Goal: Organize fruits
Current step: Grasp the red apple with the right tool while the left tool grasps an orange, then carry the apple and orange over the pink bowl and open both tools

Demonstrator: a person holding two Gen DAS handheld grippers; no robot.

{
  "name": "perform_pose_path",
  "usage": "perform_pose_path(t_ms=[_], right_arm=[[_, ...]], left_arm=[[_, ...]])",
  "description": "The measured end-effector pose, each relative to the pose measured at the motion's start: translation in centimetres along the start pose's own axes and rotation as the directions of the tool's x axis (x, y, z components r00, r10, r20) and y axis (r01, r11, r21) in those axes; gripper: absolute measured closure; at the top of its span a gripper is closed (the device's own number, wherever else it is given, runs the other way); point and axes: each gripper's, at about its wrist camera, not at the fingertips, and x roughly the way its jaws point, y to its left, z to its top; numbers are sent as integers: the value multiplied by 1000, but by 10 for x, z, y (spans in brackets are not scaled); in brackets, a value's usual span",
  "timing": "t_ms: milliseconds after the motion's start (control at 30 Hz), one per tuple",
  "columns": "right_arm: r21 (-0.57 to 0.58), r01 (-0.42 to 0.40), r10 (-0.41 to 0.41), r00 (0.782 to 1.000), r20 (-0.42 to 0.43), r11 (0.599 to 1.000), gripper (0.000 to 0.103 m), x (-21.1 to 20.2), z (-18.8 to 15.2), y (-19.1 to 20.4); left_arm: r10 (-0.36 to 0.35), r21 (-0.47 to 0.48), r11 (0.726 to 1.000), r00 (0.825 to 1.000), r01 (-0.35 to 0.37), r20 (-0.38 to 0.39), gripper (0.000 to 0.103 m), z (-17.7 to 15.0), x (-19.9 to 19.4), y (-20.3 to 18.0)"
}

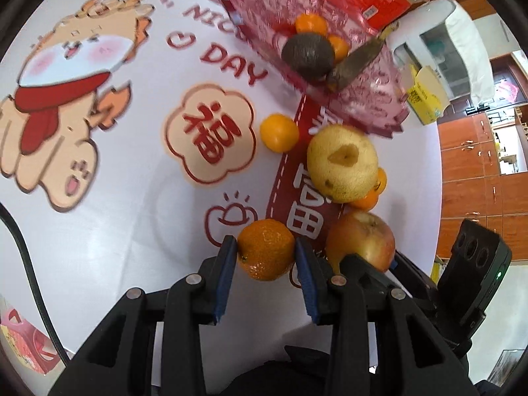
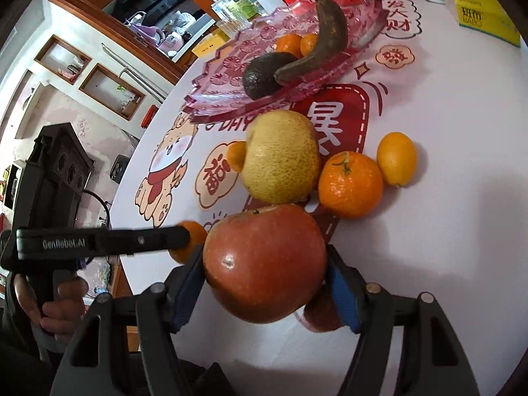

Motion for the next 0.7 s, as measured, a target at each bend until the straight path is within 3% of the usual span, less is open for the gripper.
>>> perform_pose_path(t_ms=[233, 500, 700], right_arm=[[-39, 21, -20, 999, 43, 999, 34, -16, -4, 23], [-64, 53, -47, 994, 97, 997, 34, -24, 2, 55], [-46, 62, -53, 984, 171, 997, 34, -27, 20, 79]], left_arm=[[-10, 45, 999, 995, 6, 102, 68, 15, -55, -1], [-45, 131, 991, 969, 13, 242, 68, 55, -120, -11], [-67, 199, 980, 958, 11, 279, 68, 91, -146, -18]])
